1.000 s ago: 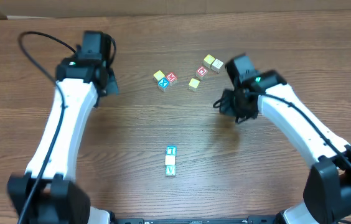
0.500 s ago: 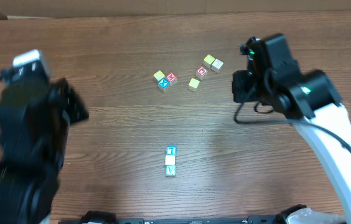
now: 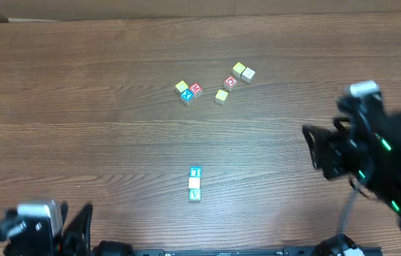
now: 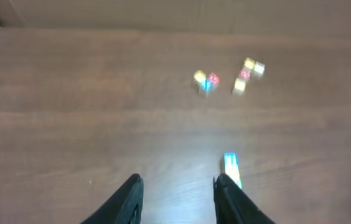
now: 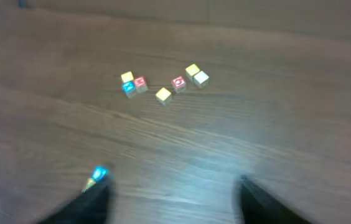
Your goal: Flip 5 blocks
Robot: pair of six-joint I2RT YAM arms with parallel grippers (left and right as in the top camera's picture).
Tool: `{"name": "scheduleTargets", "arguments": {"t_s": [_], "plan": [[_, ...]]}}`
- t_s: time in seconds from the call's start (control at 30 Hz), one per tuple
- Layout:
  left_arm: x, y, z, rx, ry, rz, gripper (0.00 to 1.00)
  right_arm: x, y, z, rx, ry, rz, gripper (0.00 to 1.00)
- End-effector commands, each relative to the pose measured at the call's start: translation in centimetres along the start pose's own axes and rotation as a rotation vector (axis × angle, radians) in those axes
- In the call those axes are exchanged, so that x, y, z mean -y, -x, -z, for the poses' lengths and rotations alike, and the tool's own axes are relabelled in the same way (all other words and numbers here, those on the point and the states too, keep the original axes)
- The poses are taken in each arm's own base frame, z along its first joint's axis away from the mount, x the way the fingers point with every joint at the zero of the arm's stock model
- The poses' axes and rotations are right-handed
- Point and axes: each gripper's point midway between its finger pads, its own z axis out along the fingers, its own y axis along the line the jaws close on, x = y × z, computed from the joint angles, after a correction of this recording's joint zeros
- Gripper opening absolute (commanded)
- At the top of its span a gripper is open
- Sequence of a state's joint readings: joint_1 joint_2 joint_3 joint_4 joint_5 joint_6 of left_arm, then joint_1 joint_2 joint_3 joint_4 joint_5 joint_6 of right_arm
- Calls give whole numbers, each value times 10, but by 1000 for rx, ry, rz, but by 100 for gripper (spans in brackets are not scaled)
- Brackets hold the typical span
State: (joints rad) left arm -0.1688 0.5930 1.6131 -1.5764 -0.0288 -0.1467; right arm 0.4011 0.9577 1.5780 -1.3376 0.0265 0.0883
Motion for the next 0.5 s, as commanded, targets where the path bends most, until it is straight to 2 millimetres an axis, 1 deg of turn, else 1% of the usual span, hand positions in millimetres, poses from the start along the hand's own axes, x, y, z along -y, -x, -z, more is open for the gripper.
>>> {"name": "scheduleTargets", "arguments": {"t_s": [0.0, 0.07, 0.1, 0.13, 0.17, 0.23, 0.33, 0.47], "plan": [[3, -21, 9, -46, -32, -56, 32, 0, -2, 20, 35, 9, 12, 100], [0, -29, 10, -75, -21, -65, 35, 0, -7, 22, 21, 7, 12, 100], [0, -29, 10, -75, -21, -64, 44, 1, -9, 21, 14, 6, 13, 100], [-1, -28, 9, -73, -12, -65, 97, 1, -10, 21, 10, 5, 13, 100], [-5, -27, 9, -67, 9, -65, 100, 1, -9, 20, 8, 4, 13, 100], [-9, -26, 9, -66, 32, -66, 100, 1, -9, 18, 4, 5, 12, 100], [-9, -26, 9, -65, 34, -67, 100, 1, -10, 16, -5, 3, 12, 100], [-9, -27, 9, -66, 34, -67, 100, 2, -20, 16, -50, 0, 12, 100]]}}
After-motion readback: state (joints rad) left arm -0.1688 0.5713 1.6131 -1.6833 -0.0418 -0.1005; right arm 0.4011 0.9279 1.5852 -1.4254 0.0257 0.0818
